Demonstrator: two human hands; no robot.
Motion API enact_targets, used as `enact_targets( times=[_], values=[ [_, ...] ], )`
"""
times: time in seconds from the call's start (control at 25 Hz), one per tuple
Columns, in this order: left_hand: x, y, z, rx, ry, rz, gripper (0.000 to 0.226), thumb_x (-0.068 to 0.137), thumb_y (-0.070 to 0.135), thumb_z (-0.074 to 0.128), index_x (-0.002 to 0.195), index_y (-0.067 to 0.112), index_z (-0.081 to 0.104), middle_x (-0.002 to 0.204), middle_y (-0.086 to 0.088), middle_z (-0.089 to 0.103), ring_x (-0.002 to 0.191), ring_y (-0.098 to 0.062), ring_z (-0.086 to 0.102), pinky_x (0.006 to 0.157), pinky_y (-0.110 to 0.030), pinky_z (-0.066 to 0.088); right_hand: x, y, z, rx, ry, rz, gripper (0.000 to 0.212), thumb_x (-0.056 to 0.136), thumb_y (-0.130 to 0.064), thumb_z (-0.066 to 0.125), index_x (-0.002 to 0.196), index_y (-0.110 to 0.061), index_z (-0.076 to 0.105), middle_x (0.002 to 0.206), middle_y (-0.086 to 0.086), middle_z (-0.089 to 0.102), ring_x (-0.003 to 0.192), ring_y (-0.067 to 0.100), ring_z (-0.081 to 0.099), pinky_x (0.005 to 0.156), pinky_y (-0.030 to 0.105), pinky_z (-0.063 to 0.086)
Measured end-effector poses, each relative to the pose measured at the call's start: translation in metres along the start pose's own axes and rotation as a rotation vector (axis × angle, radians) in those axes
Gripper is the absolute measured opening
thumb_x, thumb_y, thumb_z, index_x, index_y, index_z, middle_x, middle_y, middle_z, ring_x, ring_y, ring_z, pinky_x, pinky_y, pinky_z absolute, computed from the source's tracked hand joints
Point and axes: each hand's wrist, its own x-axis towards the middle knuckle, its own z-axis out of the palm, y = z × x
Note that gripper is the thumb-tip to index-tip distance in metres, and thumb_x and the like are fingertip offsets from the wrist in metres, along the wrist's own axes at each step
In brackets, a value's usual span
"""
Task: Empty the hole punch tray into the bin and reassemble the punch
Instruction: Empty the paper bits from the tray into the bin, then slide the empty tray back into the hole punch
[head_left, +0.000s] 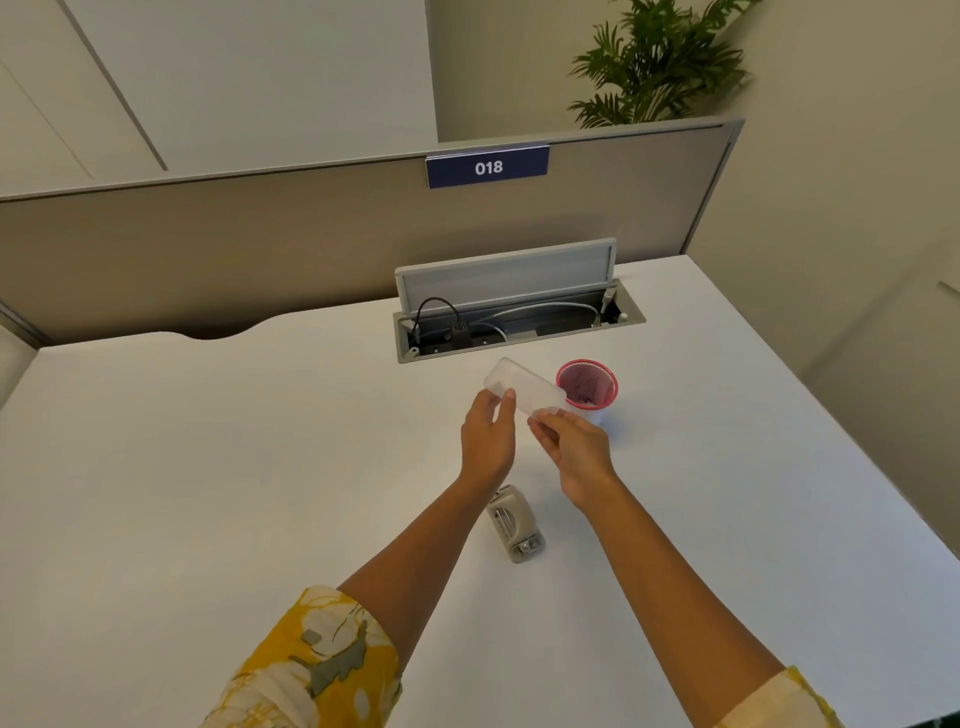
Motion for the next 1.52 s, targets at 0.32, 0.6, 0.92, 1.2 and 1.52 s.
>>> enact_targets(
  times=[0.32,0.6,0.92,1.2,1.52],
  values=[
    [-0.01,-0.018,-0.048,-0.221,0.22,-0.174,0.036,0.096,0.019,0.062,0.13,0.014,0.056,0.127,-0.006,0.06,0.113,-0.026,0.06,0.094,-0.037,0.056,-0.023,0.065,0.02,-0.33,-0.1,0.053,0.023,0.086,-0.016,0.071,0.107,-0.007,0.07,0.103,0.01,0.075,0.091,0.021,0.073,0.093,0.035,0.057],
    [-0.02,-0.032,-0.081,-0.443,0.267,-0.293,0.025,0.096,0.006,0.056,0.12,0.014,0.055,0.099,-0.002,0.063,0.08,-0.019,0.068,0.087,-0.042,0.059,-0.032,0.068,-0.002,-0.822,-0.015,-0.165,0.026,0.082,-0.028,0.073,0.102,-0.015,0.064,0.091,-0.003,0.068,0.083,0.015,0.066,0.067,0.02,0.047],
    [-0.028,-0.053,-0.111,-0.483,0.215,-0.438,0.02,0.089,0.003,0.056,0.104,0.012,0.065,0.103,-0.012,0.065,0.088,-0.029,0.067,0.067,-0.036,0.06,-0.02,0.084,-0.027,-1.147,0.043,-0.162,0.031,0.084,-0.03,0.066,0.11,-0.013,0.063,0.109,0.007,0.07,0.088,0.022,0.061,0.071,0.026,0.043],
    [-0.041,-0.063,-0.122,-0.473,0.115,-0.467,0.027,0.091,0.002,0.057,0.117,0.007,0.064,0.113,-0.016,0.068,0.093,-0.033,0.069,0.063,-0.036,0.06,-0.012,0.08,-0.027,-1.126,0.001,-0.084,0.022,0.086,-0.023,0.063,0.101,-0.012,0.076,0.106,0.009,0.074,0.098,0.028,0.065,0.085,0.035,0.053],
    [-0.05,-0.075,-0.122,-0.481,0.04,-0.555,0.024,0.101,0.022,0.05,0.115,0.006,0.061,0.112,-0.016,0.069,0.09,-0.034,0.068,0.079,-0.048,0.059,-0.022,0.059,0.009,-0.75,-0.135,-0.129,0.009,0.082,-0.024,0.07,0.089,-0.021,0.075,0.097,0.004,0.075,0.094,0.024,0.07,0.089,0.044,0.058]
  ],
)
